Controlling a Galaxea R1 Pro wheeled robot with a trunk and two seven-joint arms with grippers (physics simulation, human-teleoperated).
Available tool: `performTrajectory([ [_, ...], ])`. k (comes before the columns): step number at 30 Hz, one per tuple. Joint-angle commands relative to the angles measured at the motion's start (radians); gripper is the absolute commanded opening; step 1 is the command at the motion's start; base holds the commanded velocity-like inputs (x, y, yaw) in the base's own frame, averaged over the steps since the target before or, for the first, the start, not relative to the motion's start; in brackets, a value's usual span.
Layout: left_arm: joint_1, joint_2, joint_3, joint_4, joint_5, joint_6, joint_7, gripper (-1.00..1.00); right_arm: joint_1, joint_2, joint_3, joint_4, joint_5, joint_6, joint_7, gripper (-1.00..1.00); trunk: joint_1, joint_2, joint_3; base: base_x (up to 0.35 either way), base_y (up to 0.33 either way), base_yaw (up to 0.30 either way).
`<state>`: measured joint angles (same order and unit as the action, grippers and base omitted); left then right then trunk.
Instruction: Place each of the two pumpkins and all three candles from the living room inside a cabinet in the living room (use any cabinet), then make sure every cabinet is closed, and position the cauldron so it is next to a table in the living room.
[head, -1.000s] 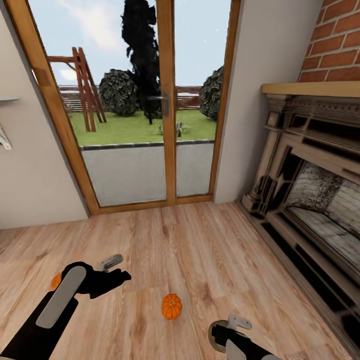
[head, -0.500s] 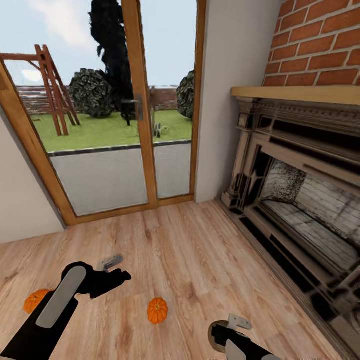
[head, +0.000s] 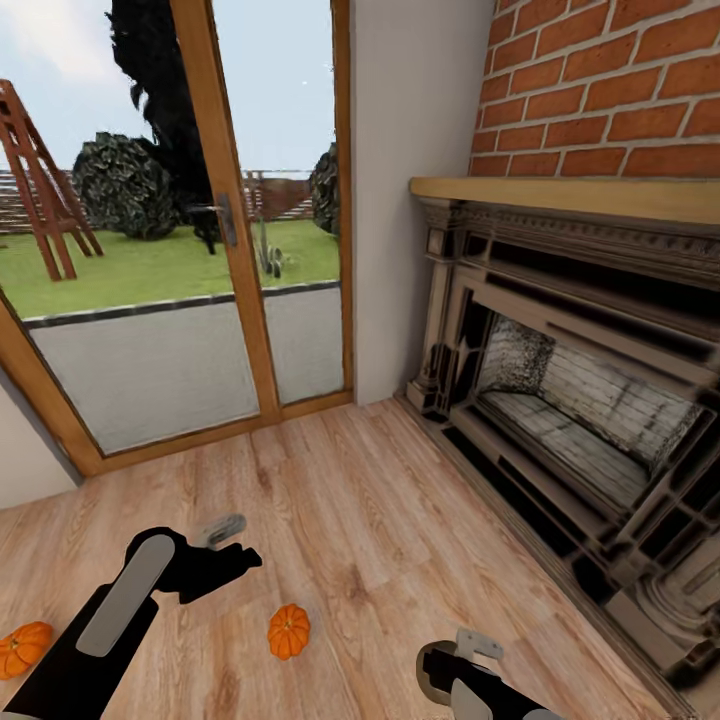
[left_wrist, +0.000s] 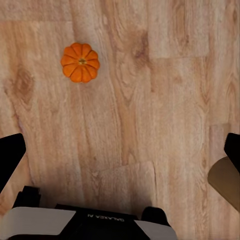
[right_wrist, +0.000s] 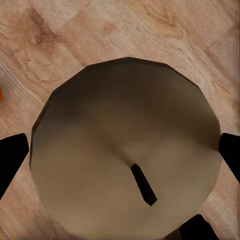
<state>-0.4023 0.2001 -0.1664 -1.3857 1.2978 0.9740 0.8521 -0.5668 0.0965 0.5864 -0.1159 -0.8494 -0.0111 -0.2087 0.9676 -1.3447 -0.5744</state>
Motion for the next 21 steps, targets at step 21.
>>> performTrajectory([
  [21,-0.001,0.001,-0.001,0.004,0.005,0.0,0.01,1.0,-0.001,0.0,0.01,-0.006,-0.006,-0.001,-0.005,-1.0,-0.081,0.147,0.058,0.0,0.0,-0.021],
])
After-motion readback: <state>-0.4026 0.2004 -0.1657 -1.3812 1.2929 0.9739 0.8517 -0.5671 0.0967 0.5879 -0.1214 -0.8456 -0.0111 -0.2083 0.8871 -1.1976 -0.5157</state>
